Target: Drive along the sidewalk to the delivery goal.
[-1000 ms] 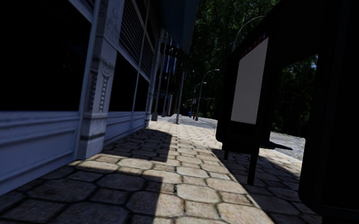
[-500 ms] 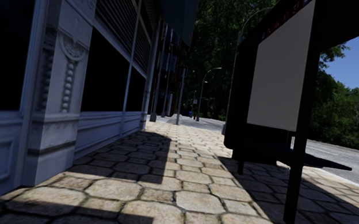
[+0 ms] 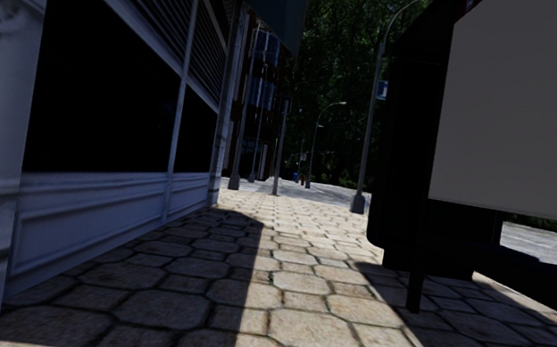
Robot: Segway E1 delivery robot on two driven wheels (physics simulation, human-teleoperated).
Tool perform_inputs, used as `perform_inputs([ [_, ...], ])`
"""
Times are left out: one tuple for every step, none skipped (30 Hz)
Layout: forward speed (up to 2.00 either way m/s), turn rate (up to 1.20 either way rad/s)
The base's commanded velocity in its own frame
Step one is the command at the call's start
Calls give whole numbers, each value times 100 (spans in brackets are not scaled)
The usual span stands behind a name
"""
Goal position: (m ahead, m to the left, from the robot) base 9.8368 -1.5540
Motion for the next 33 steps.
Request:
perform_inputs([
  [200, 0],
  [200, 0],
  [200, 0],
  [200, 0],
  [200, 0],
  [200, 0],
  [200, 0],
  [200, 0],
  [200, 0],
  [200, 0],
  [200, 0],
  [200, 0],
  [200, 0],
  [200, 0],
  [200, 0],
  [200, 0],
  [200, 0],
  [200, 0],
  [200, 0],
  [200, 0],
  [200, 0],
  [200, 0],
  [200, 0],
  [200, 0],
  [200, 0],
  [200, 0],
  [200, 0],
  [200, 0],
  [200, 0],
  [200, 0],
  [200, 0],
  [200, 0],
  [200, 0],
])
